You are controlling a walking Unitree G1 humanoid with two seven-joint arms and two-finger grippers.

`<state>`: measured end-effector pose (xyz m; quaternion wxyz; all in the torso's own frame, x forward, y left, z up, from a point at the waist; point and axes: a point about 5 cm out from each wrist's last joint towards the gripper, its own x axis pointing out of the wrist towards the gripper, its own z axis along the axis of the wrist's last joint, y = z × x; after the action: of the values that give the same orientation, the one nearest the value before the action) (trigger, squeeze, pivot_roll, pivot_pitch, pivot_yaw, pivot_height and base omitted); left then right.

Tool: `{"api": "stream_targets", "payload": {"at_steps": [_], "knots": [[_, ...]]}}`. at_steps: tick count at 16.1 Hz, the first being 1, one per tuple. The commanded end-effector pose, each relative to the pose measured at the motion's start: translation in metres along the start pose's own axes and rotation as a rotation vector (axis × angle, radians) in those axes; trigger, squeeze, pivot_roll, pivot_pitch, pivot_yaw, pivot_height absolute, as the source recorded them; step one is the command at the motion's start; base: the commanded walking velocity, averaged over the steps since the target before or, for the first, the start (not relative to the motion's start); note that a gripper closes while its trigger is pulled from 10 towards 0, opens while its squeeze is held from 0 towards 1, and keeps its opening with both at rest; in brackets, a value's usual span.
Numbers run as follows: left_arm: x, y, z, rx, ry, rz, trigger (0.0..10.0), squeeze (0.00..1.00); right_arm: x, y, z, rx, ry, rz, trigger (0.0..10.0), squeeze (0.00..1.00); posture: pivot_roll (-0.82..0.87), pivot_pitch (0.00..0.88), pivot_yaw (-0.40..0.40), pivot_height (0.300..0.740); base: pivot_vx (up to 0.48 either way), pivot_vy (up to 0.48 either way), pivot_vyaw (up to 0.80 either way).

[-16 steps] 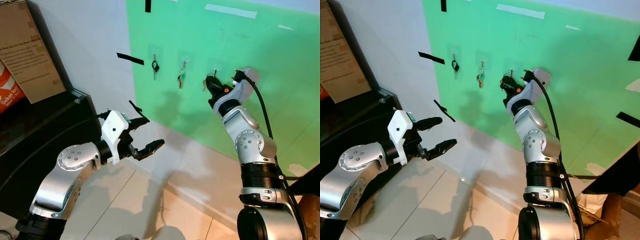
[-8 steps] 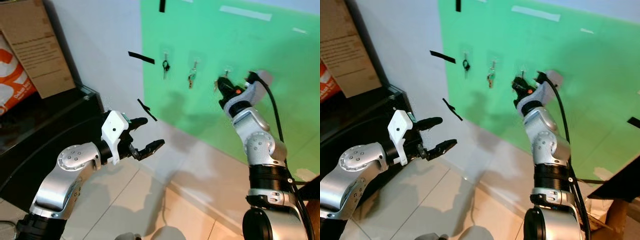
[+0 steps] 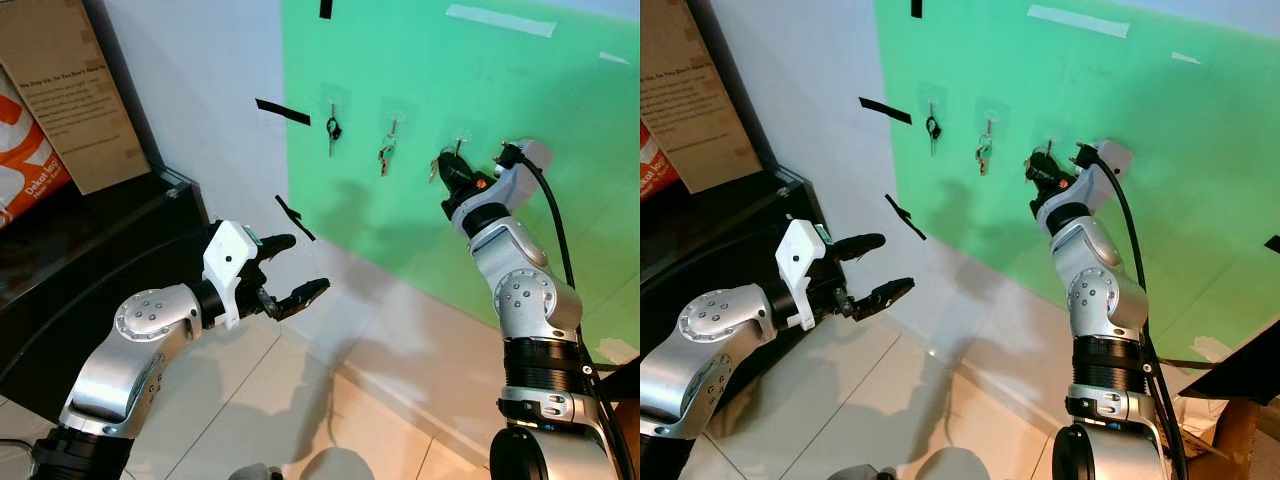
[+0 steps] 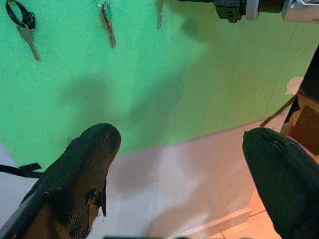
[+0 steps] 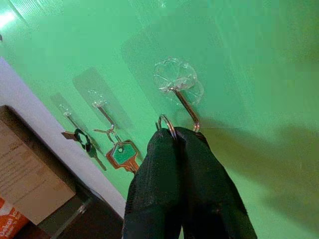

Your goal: Hang keys on a hook

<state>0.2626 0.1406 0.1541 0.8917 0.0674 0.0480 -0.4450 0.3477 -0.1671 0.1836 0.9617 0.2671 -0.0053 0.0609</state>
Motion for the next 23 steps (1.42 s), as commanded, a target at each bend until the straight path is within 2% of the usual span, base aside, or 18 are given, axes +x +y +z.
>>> {"api": "stream_targets", "payload": {"at_steps": [1, 4, 8, 9, 11, 14, 15, 16, 18, 21, 23], "knots": [[0.001, 0.001, 0.005, 0.021, -0.008, -0.007, 10.0, 0.0, -0.005, -0.009, 0.018, -0.029, -0.103, -0.04, 10.0, 0.0, -0.05, 0.0, 0.022, 0.74, 0.0, 0.0, 0.0], [0.0, 0.002, 0.005, 0.02, -0.007, -0.007, 10.0, 0.0, -0.006, -0.002, 0.025, -0.082, -0.167, -0.01, 10.0, 0.0, -0.04, 0.0, 0.022, 0.74, 0.0, 0.0, 0.0], [0.0, 0.001, 0.004, 0.017, -0.003, -0.007, 10.0, 0.0, -0.009, 0.002, 0.035, -0.033, -0.26, 0.018, 10.0, 0.0, -0.04, 0.0, 0.023, 0.74, 0.0, 0.0, 0.0], [0.0, 0.001, 0.004, 0.016, -0.003, -0.007, 10.0, 0.0, -0.009, 0.002, 0.036, -0.031, -0.27, 0.02, 10.0, 0.0, -0.04, 0.0, 0.023, 0.74, 0.0, 0.0, 0.0], [0.0, 0.001, 0.004, 0.017, -0.001, -0.008, 10.0, 0.0, -0.007, -0.002, 0.033, -0.085, -0.232, -0.01, 10.0, 0.0, -0.04, 0.0, 0.025, 0.74, 0.0, 0.0, 0.0], [0.001, 0.001, 0.004, 0.017, 0.0, -0.008, 10.0, 0.0, -0.004, 0.0, 0.038, -0.071, -0.256, -0.018, 10.0, 0.0, -0.04, 0.0, 0.026, 0.74, 0.0, 0.0, 0.0], [0.001, 0.001, 0.004, 0.017, 0.0, -0.009, 10.0, 0.0, 0.0, 0.0, 0.039, 0.018, -0.234, -0.032, 10.0, 0.0, -0.04, 0.0, 0.025, 0.74, 0.0, 0.0, 0.0], [0.001, 0.001, 0.004, 0.016, 0.001, -0.009, 10.0, 0.0, 0.004, 0.002, 0.039, 0.172, -0.192, -0.007, 10.0, 0.0, -0.04, 0.0, 0.023, 0.74, 0.0, 0.0, 0.0], [0.001, 0.001, 0.004, 0.015, 0.0, -0.008, 10.0, 0.0, 0.005, 0.002, 0.048, 0.295, -0.234, 0.013, 10.0, 0.0, -0.04, 0.0, 0.021, 0.74, 0.0, 0.0, 0.0], [0.001, 0.0, 0.004, 0.013, -0.001, -0.006, 10.0, 0.0, 0.003, 0.002, 0.062, 0.401, -0.311, 0.066, 10.0, 0.0, -0.04, 0.0, 0.019, 0.74, 0.0, 0.0, 0.0], [0.001, 0.0, 0.003, 0.013, -0.001, -0.006, 10.0, 0.0, 0.002, 0.0, 0.069, 0.549, -0.337, 0.083, 10.0, 0.0, -0.04, 0.0, 0.017, 0.74, 0.0, 0.0, 0.0]]}}
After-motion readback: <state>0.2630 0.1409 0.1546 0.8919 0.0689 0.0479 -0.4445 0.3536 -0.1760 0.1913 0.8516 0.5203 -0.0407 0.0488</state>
